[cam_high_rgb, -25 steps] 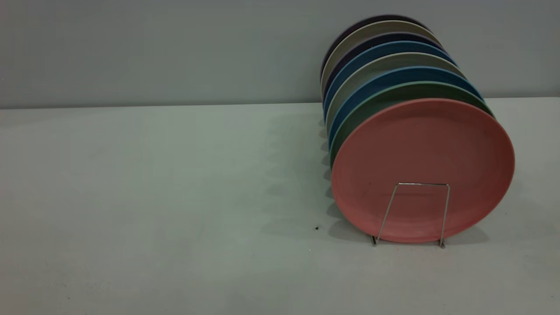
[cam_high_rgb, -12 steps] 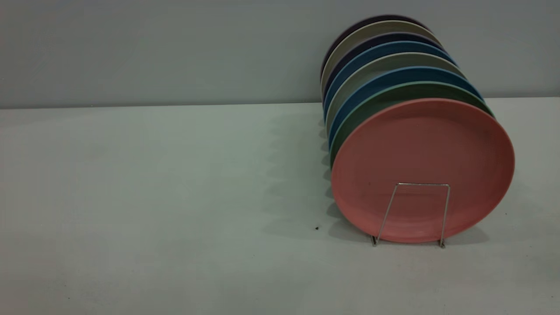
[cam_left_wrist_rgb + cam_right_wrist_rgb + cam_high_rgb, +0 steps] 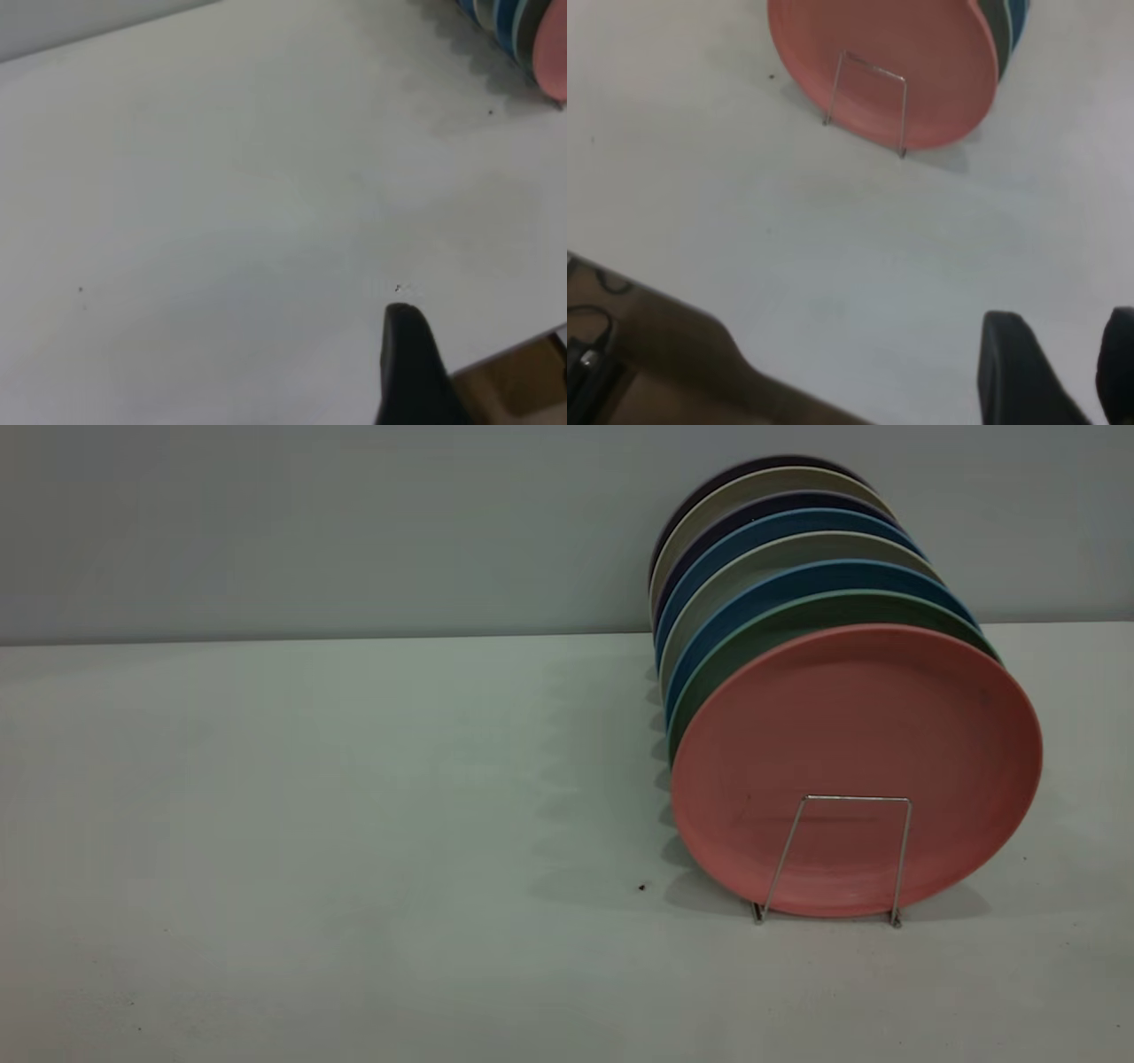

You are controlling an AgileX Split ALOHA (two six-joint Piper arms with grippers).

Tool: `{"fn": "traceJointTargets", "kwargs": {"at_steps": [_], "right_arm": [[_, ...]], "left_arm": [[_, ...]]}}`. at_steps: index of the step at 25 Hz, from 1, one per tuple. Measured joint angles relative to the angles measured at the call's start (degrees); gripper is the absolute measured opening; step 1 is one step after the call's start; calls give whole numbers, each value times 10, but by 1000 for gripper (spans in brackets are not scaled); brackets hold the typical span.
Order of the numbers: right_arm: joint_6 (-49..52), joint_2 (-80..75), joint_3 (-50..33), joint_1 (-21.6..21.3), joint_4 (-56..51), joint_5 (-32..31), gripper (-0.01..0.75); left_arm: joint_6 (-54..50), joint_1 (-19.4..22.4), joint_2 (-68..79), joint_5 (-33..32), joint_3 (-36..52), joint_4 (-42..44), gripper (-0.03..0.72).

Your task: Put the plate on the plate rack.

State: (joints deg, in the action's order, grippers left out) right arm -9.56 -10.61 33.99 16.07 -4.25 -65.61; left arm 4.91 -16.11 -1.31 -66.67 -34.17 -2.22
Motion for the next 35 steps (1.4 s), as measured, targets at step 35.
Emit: {"fn": "traceJointTargets", "kwargs": {"at_steps": [35], "right_arm": [[-33, 115, -64, 0, -17, 0, 243]], "left_arm": [[-34, -2, 0, 15, 63, 10, 445]]}}
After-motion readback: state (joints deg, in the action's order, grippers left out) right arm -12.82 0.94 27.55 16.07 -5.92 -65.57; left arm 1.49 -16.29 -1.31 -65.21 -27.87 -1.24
